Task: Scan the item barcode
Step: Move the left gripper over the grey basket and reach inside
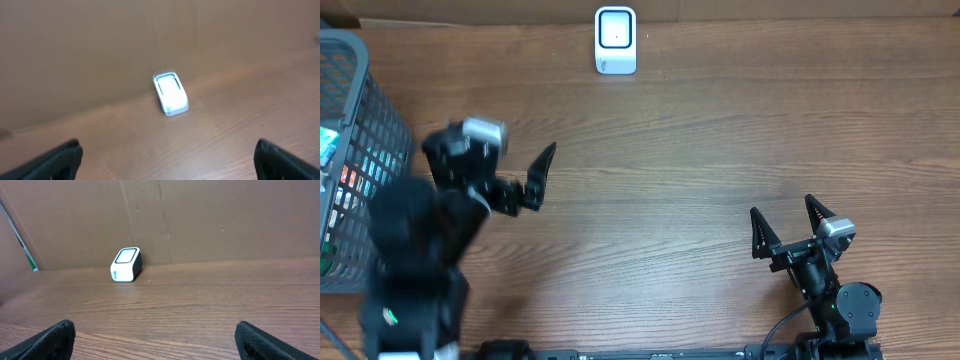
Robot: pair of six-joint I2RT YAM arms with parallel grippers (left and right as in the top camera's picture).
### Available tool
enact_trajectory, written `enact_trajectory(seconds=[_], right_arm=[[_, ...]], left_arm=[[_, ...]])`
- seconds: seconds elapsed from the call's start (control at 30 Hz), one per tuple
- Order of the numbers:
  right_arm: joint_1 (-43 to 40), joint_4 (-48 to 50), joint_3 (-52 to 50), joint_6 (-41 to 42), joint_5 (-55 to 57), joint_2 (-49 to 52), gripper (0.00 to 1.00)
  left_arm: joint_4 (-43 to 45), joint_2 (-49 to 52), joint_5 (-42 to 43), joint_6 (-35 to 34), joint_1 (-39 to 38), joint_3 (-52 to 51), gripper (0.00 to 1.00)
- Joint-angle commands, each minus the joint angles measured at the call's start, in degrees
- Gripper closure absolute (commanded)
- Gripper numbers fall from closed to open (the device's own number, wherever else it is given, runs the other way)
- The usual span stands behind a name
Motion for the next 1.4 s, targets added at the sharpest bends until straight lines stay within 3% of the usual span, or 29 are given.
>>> enact_trajectory(seconds=[0.0, 0.13, 0.23, 0.43, 0.57, 0.7, 0.83, 1.13, 1.37], right_arm=[[-0.11, 0.37, -0.59, -0.07, -0.04, -0.59, 0.00], [-0.11, 0.37, -0.59, -0.07, -0.04, -0.59, 0.00], [-0.11, 0.37, -0.59, -0.07, -0.04, -0.59, 0.00], [-0.11, 0.37, -0.59, -0.07, -0.04, -0.59, 0.00], [-0.11, 0.37, -0.59, -0.07, -0.04, -0.59, 0.00], [-0.11, 0.37, -0.59, -0.09, -0.04, -0.59, 0.00], [-0.11, 0.37, -0.59, -0.07, -0.04, -0.59, 0.00], [-0.11, 0.37, -0.59, -0.07, -0.04, -0.59, 0.00], [-0.11, 0.37, -0.59, -0.09, -0.04, -0.59, 0.00]], left_arm=[[-12.33, 14.23, 6.21, 0.04, 0.17, 21.18, 0.00], [-28.13, 27.80, 16.44, 1.70, 0.15, 42.86, 0.00], [-33.57, 34.23, 21.97, 1.73, 0.15, 53.29, 0.00], [-34.40, 38.62, 23.61, -1.38, -0.04, 57.18, 0.00], [-35.50, 39.76, 21.22, -1.36, 0.24, 57.18, 0.00], [-36.44, 39.80, 4.04, -10.54, 2.99, 57.68, 0.00], [-38.01, 39.80, -4.02, -17.51, 11.39, 59.60, 0.00], [-38.14, 42.51, -4.02, -28.24, 40.35, 60.37, 0.00], [-41.97, 52.52, -6.03, -29.70, 50.34, 60.26, 0.12]])
